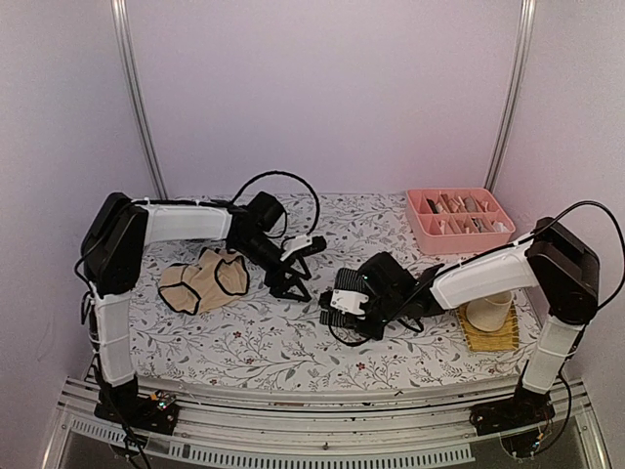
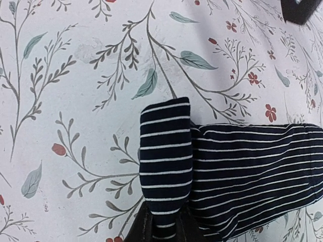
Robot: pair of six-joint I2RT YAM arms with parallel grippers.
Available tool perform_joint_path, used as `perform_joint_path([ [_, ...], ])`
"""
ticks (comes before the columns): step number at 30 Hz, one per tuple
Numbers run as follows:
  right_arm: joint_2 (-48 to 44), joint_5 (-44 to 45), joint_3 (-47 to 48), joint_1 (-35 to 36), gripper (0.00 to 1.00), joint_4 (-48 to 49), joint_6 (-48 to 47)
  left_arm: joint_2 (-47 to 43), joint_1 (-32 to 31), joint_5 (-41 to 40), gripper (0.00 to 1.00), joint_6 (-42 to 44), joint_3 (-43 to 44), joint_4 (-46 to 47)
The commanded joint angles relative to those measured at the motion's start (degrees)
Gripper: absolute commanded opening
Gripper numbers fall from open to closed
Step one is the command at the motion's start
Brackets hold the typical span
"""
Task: Roll the underwear
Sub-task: Roll the underwear at the center of the board.
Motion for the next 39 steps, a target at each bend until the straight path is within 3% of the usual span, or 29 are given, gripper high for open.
perform_joint_path([
  [1, -0.46, -12.41, 2.04, -3.28, 0.04, -8.74, 5.02, -8.02, 0.70, -1.65, 0.97, -0.99, -10.95, 17.50],
  [9, 5.70, -22.62, 8.56, -8.69, 0.04, -16.75, 8.78, -15.35, -0.37, -1.12, 0.99, 2.01, -23.01, 32.65],
  [14, 8.60, -29.58, 11.53, -9.90, 0.04, -19.77, 9.38, -16.05, -5.31, -8.13, 0.98, 7.09, -27.94, 37.12],
  [17, 10.13, -32.67, 12.82, -10.62, 0.04, -21.35, 9.48, -17.36, -9.49, -13.33, 0.92, 10.85, -32.24, 41.54],
  [19, 11.53, -34.86, 13.54, -11.67, 0.04, -22.23, 9.93, -17.89, -11.69, -16.15, 0.82, 12.38, -34.26, 43.93],
  [23, 14.28, -38.97, 14.95, -12.86, 0.04, -24.39, 10.31, -17.43, -14.53, -20.70, 0.71, 13.67, -35.60, 46.86],
  [32, 17.35, -40.96, 18.23, -13.53, 0.05, -27.61, 10.72, -12.80, -20.33, -34.28, 0.66, 16.70, -35.96, 54.24],
  [35, 17.39, -41.29, 18.37, -13.50, 0.05, -27.83, 10.71, -11.61, -21.26, -35.93, 0.58, 18.32, -36.40, 55.47],
  [39, 17.52, -41.56, 18.56, -13.50, 0.05, -28.41, 10.37, -10.41, -21.99, -36.99, 0.57, 19.98, -37.34, 56.87],
])
